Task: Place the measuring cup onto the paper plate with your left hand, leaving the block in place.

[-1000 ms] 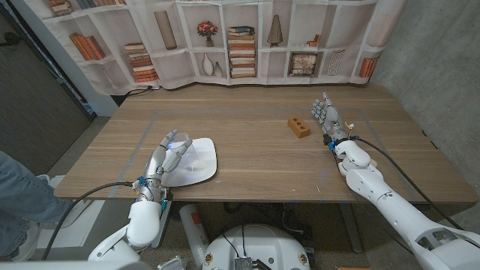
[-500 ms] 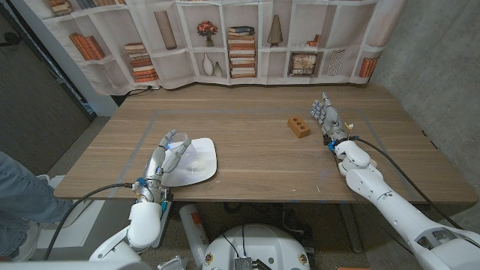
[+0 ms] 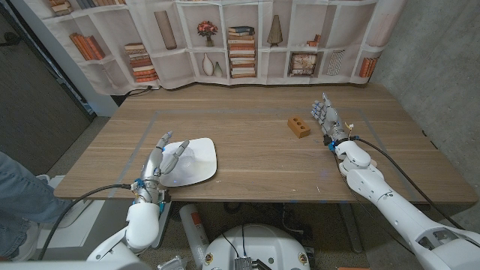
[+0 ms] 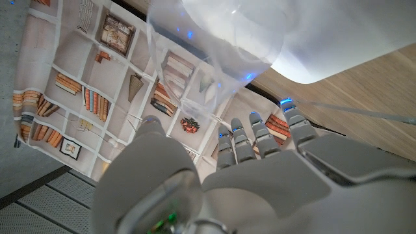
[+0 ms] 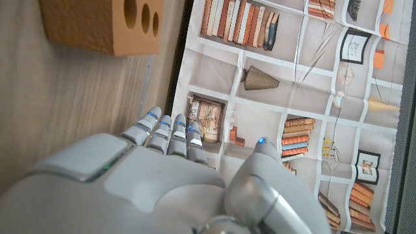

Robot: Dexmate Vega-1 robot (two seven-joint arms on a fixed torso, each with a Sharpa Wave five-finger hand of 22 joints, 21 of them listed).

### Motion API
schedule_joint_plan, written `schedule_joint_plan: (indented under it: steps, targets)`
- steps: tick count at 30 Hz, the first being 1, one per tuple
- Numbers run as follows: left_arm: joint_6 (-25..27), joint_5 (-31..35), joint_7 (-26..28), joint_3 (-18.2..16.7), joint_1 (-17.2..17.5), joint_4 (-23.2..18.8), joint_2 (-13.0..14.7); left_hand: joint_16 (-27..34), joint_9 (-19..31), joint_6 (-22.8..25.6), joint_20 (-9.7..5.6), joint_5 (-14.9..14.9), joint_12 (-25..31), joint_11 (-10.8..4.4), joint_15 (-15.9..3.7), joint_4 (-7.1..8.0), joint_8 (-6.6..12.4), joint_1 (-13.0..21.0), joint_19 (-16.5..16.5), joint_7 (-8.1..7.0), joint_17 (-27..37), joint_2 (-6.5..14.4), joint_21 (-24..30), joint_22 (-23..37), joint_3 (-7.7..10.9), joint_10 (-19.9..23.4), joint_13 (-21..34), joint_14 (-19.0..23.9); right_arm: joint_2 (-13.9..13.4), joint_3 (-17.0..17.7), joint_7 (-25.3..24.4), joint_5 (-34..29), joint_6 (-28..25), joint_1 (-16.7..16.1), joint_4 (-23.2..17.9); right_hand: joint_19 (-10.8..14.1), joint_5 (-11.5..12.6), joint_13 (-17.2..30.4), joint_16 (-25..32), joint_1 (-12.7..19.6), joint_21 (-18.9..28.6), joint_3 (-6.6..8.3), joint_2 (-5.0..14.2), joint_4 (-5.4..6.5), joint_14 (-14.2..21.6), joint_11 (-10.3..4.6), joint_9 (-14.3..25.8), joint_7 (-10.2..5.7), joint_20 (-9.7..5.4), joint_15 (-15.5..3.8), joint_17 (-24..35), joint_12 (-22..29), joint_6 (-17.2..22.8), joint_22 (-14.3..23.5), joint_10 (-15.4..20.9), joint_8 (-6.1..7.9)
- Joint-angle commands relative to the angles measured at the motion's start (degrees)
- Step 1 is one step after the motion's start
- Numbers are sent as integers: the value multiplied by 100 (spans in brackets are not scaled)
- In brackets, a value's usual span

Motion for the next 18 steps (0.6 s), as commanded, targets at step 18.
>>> schedule_joint_plan:
  steps: [18]
  targets:
    - [571, 88, -104, 61, -231, -182, 193, 9, 21, -35, 20, 99, 5, 16, 16, 7, 17, -64, -126, -7, -12, -43, -30, 24, -74, -77, -3, -45, 26, 55, -51, 33, 67, -33, 74, 19, -23, 33, 7, 26, 19, -27, 30, 4, 38, 2, 13, -22, 27, 13, 24, -10, 48, 35, 42, 6]
